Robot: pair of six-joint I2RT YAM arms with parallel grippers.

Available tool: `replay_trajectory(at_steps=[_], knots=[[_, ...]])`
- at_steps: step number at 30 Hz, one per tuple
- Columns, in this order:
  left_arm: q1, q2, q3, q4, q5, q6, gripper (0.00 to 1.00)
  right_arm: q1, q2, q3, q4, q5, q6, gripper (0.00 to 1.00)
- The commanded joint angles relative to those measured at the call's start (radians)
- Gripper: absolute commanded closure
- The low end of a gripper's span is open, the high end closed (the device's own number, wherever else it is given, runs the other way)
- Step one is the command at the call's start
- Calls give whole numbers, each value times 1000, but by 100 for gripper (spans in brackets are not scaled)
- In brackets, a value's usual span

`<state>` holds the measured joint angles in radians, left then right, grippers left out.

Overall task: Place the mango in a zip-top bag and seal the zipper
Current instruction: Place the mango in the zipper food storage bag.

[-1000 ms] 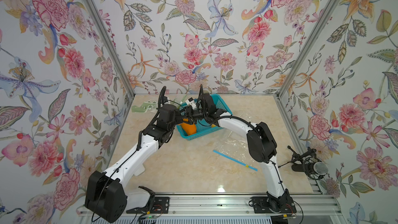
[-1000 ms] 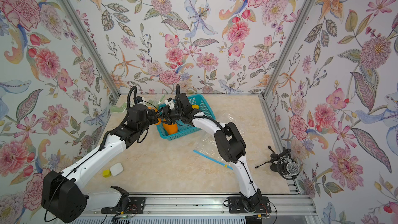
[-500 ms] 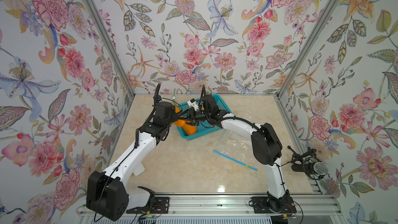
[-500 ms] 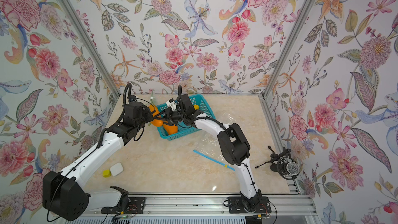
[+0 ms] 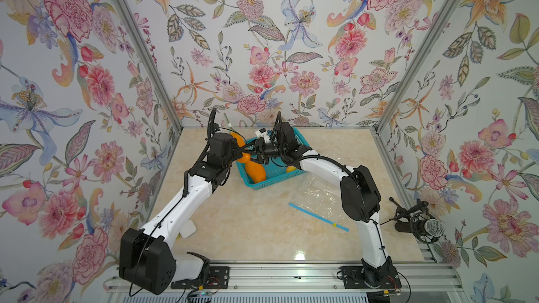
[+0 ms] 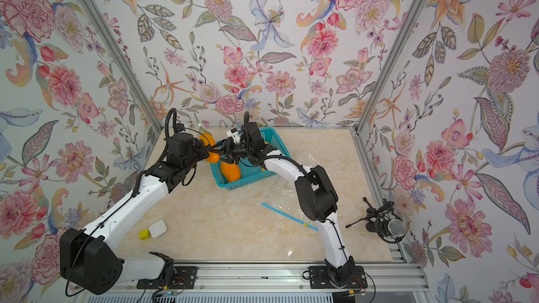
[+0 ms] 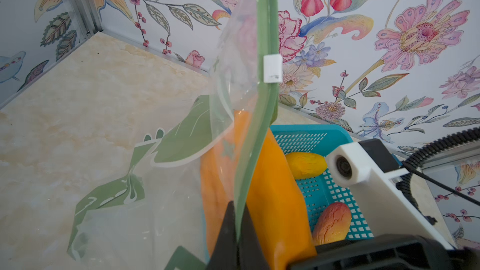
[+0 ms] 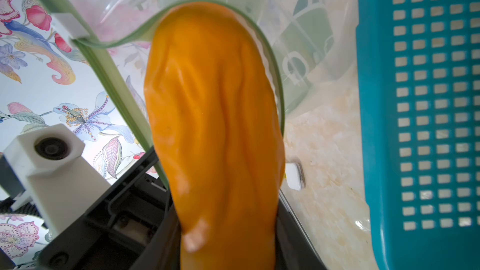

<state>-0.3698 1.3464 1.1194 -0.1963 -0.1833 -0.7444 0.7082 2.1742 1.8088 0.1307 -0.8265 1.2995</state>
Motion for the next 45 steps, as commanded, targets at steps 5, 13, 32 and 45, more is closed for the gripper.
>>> replay_trajectory(at_steps=[5,13,32,45], knots=[[-44,46,8,-43,137,27,100,61,-8,137,-182,15,-168,74],[-37,59,127,-108,137,157,100,83,-51,193,-482,-70,-412,81],[-70,-86,15,-159,124,201,100,13,-262,-130,-406,-1,-361,80],[-116,-76,-36,-91,148,142,100,29,-163,-34,-272,-4,-228,75]])
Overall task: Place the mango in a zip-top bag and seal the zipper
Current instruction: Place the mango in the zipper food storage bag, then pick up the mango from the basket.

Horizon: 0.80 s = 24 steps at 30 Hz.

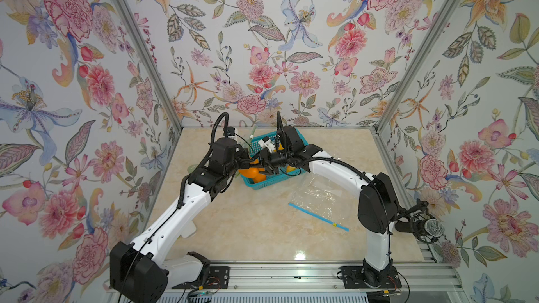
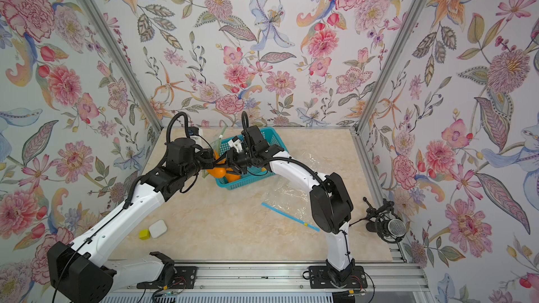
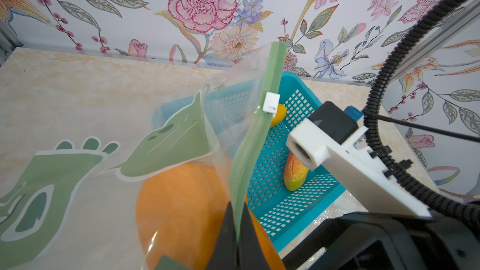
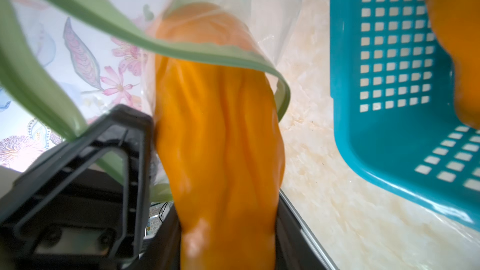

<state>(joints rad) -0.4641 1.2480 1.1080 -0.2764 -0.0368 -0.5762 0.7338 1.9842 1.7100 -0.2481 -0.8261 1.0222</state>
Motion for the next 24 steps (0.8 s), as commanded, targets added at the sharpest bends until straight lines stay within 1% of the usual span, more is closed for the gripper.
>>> replay_trajectory(at_steps=[1,3,5,7,11,12,13,14,15,16,18,21,24], knots=[[-27,22,-28,-11,-1,-32,100,0,35,69,141,-3,82,74],[-32,13,-42,-14,-7,-49,100,-15,41,55,216,14,159,72],[-32,-11,-66,-7,-13,-67,100,-34,35,-2,355,36,272,71],[-32,-33,-87,-4,-25,-84,100,-43,51,-23,484,34,364,69],[-31,-46,-103,-8,-48,-99,100,-39,87,16,553,30,422,66],[-31,-47,-106,-3,-52,-103,100,-36,94,28,559,31,427,64],[-31,-48,-110,2,-55,-111,100,-33,100,40,543,40,421,62],[-31,-47,-112,11,-54,-116,100,-29,104,55,521,50,407,57],[-33,-46,-110,17,-60,-121,100,-26,116,82,467,59,374,49],[-32,-43,-103,17,-72,-124,100,-25,125,112,402,66,331,45],[-29,-33,-73,-20,-131,-135,100,-23,130,124,350,72,277,38],[2,-21,-18,-103,-251,-164,100,-25,92,66,338,68,223,30],[68,-33,-27,-80,-258,-200,100,-28,36,0,307,66,162,26]])
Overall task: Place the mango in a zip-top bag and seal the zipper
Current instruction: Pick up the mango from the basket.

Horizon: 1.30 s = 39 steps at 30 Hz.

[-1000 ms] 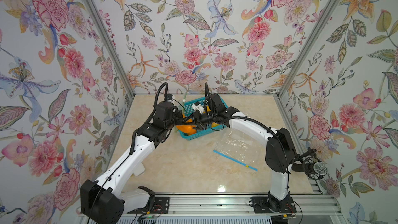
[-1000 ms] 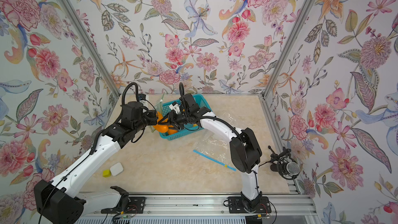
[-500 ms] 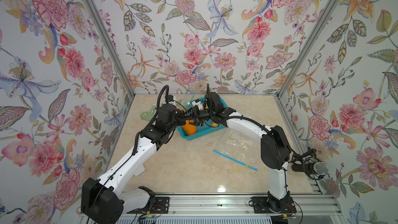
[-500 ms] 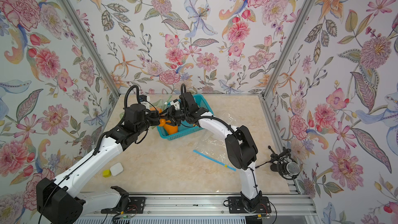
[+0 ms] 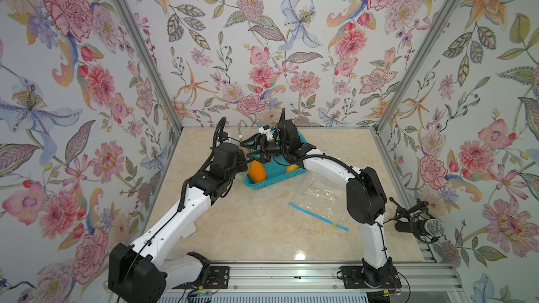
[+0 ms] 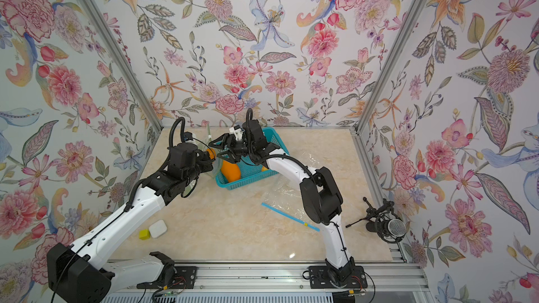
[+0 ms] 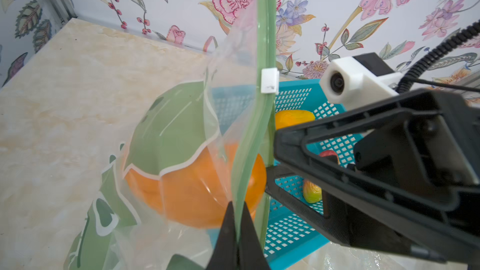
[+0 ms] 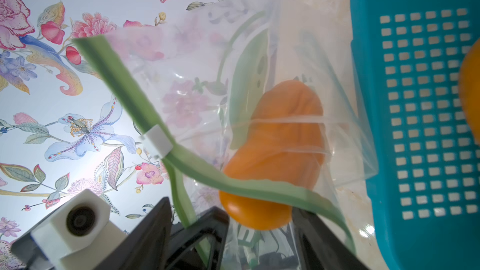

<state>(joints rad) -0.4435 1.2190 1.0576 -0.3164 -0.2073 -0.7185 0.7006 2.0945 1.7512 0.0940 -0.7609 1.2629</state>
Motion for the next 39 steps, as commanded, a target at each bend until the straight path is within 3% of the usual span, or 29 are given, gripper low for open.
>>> replay_trajectory(at_steps=[1,6,10,15,18,26,32,39], knots=[[66,-10,14,-16,-76,-60,100,2,-92,-56,-53,-4,-99,26],[98,12,32,15,-52,-50,100,-7,-195,-129,-165,6,-251,27],[99,22,39,21,-39,-41,100,-45,-264,-149,-349,126,-445,30],[99,27,31,33,-24,-35,100,-46,-128,84,-719,363,-812,28],[98,27,22,40,-10,-34,100,-46,-20,174,-783,395,-915,27],[99,30,19,34,23,-31,100,-46,205,365,-860,403,-1038,17],[98,24,-4,37,22,-42,100,-41,323,486,-917,327,-1130,10],[100,28,-1,34,19,-37,100,-23,442,603,-927,306,-1153,9]])
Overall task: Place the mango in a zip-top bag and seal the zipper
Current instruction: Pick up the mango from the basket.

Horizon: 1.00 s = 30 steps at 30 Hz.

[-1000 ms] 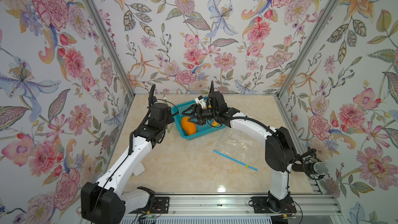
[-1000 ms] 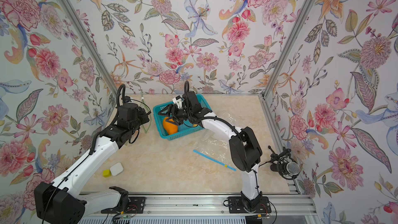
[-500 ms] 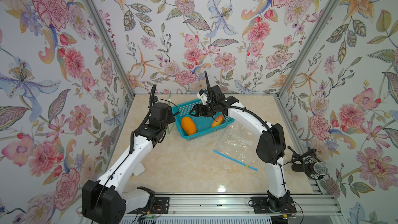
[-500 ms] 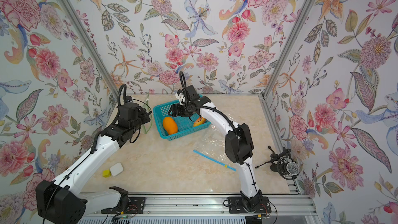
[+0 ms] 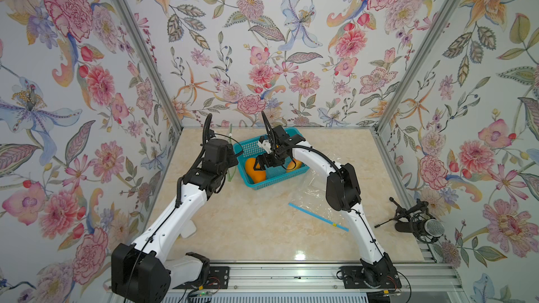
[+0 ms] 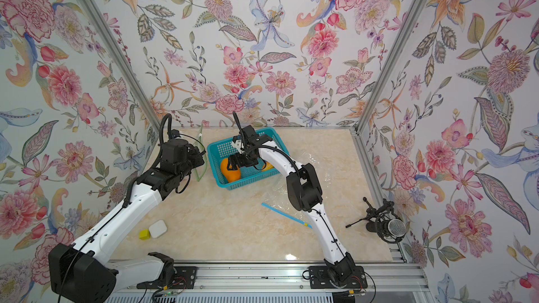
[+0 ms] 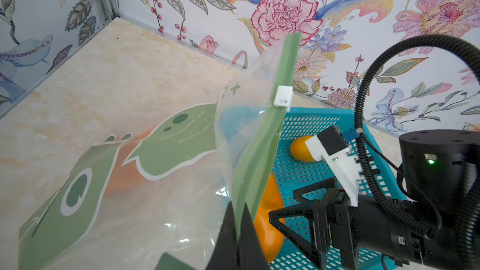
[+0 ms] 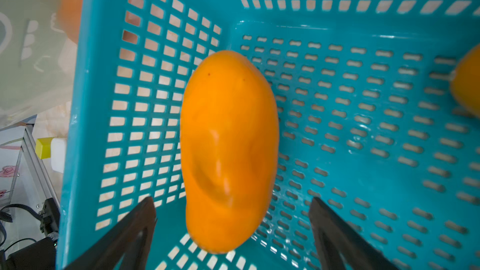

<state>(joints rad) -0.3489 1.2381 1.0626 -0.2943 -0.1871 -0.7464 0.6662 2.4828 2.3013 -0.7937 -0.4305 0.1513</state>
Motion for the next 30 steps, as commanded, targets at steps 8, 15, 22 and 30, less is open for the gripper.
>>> replay_trajectory(at_steps=[8,15,22,30], knots=[[4,15,-10,15,5,-14,100,13,180,200,-40,-80,-6,10],[4,16,6,2,18,-3,100,13,226,251,-41,-110,30,41],[13,-3,57,-55,53,38,100,-11,98,208,-17,-61,48,77],[65,1,97,-75,161,35,100,-45,-257,-239,366,-39,190,92]])
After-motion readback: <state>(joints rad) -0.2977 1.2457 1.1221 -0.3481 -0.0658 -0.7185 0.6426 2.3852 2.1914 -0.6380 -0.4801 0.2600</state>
